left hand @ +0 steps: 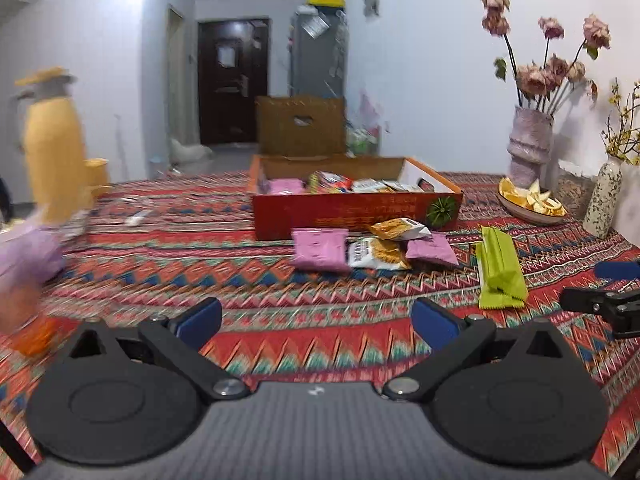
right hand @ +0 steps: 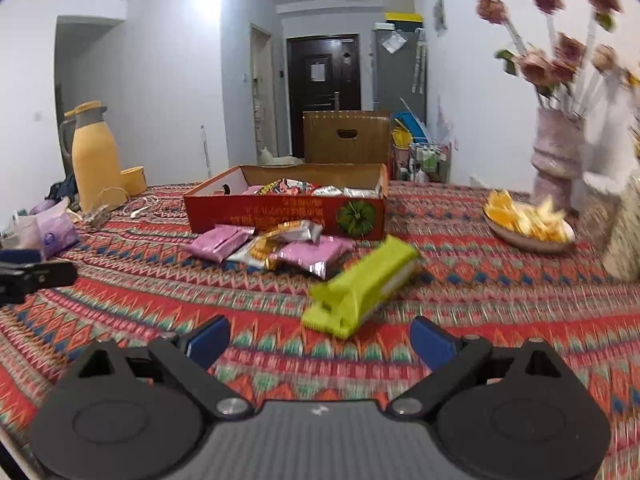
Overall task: Organize snacks
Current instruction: 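Grasp a pink packet with the left tool while the right tool grasps a cracker packet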
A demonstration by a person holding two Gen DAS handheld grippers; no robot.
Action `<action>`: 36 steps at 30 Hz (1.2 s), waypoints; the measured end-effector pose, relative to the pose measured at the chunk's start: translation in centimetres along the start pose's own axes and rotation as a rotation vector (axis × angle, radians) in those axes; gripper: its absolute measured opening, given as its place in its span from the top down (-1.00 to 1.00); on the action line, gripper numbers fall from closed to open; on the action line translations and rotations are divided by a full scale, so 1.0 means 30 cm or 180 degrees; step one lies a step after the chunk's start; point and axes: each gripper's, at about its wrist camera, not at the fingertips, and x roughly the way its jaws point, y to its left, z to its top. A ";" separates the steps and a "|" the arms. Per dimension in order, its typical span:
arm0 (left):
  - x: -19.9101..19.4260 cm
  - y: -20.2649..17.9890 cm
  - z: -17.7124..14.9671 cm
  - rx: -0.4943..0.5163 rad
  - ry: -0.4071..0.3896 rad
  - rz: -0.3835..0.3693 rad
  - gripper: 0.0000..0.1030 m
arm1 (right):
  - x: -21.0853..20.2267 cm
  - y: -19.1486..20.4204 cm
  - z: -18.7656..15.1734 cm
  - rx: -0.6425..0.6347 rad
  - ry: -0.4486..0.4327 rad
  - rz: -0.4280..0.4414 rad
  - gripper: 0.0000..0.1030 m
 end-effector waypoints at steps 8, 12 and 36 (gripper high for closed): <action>0.449 -0.019 0.145 0.0373 0.0164 -0.0049 -0.99 | 0.360 0.014 0.216 -0.0142 0.0158 0.0265 -0.88; 0.626 0.006 0.162 0.0237 0.0280 -0.0021 -0.98 | 0.558 0.043 0.282 -0.0173 0.0325 0.0274 -0.87; 0.536 0.131 0.152 -0.0285 0.0453 0.0135 -0.19 | 0.883 0.165 0.290 -0.0559 0.0571 0.0124 -0.13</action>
